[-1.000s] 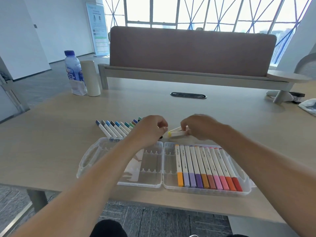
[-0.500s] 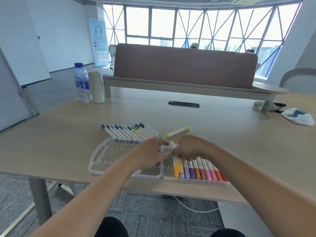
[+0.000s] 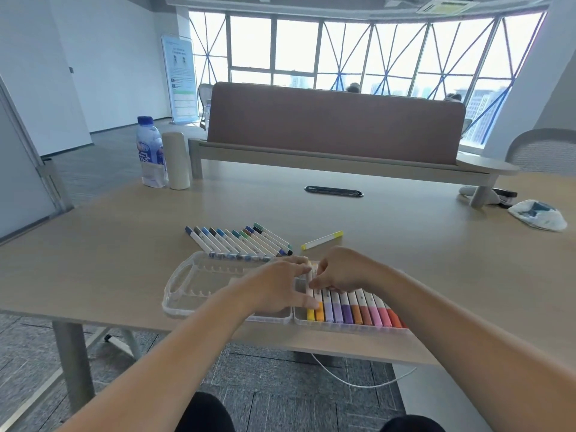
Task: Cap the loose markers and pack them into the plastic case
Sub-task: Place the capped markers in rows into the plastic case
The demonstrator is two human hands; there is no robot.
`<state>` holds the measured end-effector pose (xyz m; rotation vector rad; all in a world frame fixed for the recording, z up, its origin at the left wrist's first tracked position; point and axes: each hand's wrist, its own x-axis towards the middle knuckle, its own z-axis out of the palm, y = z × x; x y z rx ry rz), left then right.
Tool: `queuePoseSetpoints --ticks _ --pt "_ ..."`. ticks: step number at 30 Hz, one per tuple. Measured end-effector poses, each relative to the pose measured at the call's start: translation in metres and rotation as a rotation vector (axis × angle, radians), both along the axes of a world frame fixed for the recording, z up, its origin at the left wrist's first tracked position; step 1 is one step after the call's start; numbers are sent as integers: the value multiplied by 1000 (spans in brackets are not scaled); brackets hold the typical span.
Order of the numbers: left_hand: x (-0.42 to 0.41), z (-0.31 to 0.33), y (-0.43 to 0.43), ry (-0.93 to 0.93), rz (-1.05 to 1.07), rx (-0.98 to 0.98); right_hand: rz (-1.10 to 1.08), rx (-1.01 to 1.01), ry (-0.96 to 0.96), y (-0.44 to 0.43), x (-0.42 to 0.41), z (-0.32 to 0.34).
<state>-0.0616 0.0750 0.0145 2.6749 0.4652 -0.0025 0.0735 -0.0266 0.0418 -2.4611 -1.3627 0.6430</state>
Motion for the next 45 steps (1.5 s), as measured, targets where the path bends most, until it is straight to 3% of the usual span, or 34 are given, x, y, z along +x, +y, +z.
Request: queuePoseSetpoints --ticks 13,23,29,37,45 --pt "5 8 4 57 -41 75 82 -31 -158 3 3 -2" --pt "32 20 43 -213 135 -106 -81 131 -444 43 61 -13" --pt "47 11 56 -257 174 -135 -66 17 -578 65 93 -16" --pt "46 7 51 -258 188 -144 37 -41 -604 57 89 -7" --pt "21 12 37 -282 231 -124 21 4 -488 31 57 10"
